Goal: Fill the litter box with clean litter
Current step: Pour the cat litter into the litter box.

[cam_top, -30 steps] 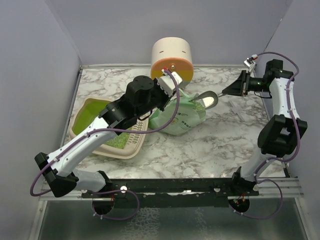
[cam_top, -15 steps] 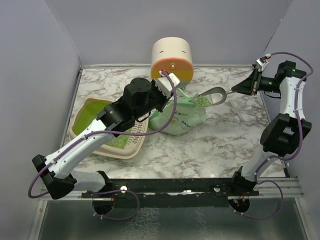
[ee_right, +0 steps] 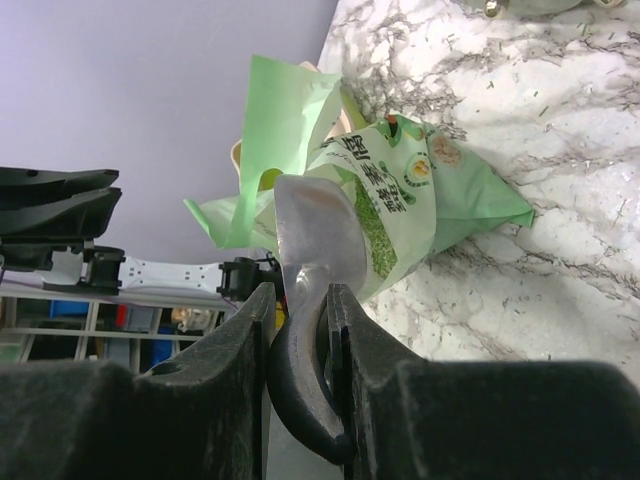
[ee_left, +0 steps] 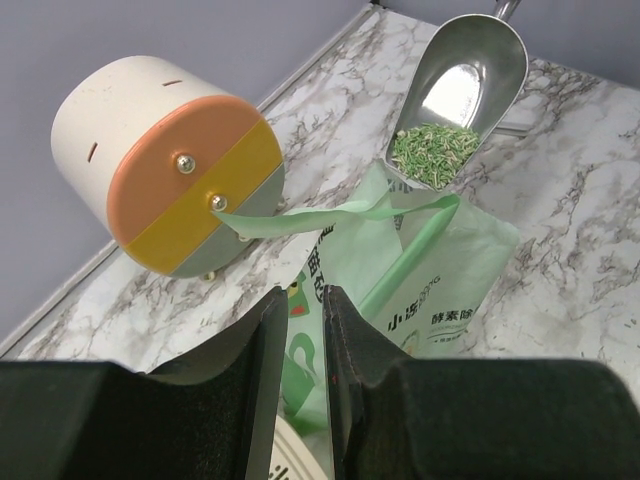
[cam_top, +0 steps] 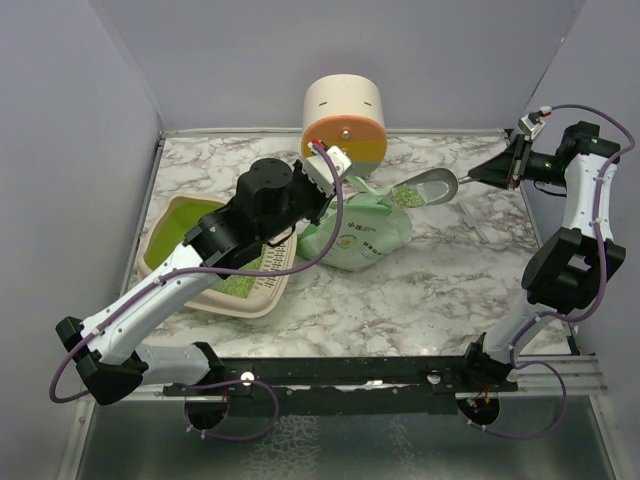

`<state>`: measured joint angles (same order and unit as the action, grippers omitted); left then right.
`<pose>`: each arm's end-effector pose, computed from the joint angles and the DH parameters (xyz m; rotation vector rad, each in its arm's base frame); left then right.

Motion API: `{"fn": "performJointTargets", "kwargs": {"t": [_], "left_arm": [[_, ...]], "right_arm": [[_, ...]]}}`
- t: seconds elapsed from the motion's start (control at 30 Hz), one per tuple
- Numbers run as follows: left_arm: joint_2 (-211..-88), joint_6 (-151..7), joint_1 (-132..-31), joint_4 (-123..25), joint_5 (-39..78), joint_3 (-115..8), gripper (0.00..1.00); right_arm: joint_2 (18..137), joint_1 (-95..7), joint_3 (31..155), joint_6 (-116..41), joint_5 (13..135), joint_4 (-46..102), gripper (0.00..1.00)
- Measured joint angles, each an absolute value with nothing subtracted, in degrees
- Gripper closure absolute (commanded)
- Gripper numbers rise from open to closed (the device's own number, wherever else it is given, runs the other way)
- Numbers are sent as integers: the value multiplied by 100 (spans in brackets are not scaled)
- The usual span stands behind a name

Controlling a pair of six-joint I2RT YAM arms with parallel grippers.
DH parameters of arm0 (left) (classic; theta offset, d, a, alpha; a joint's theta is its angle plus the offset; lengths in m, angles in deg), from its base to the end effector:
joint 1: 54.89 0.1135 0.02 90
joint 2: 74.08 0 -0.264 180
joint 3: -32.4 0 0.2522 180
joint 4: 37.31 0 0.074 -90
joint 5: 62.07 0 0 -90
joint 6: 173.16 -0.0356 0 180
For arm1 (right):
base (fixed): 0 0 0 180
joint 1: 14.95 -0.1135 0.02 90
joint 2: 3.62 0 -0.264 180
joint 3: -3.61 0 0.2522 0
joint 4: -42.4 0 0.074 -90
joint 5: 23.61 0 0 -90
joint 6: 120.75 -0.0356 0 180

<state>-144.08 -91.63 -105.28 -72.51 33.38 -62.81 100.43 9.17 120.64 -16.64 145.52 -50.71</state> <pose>0.1720 -0.2025 0.4500 0.8056 1.5715 -0.4513 0.3280 -0.1085 0.3467 0.0335 2.0743 1.5570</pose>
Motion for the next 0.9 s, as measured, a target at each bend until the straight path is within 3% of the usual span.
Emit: {"fn": "performJointTargets", "kwargs": {"t": [0.9], "left_arm": [[-14255, -9117, -10528, -7231, 3406, -6104, 76]], "right_arm": [[10268, 992, 12656, -2724, 15024, -4540, 99]]}}
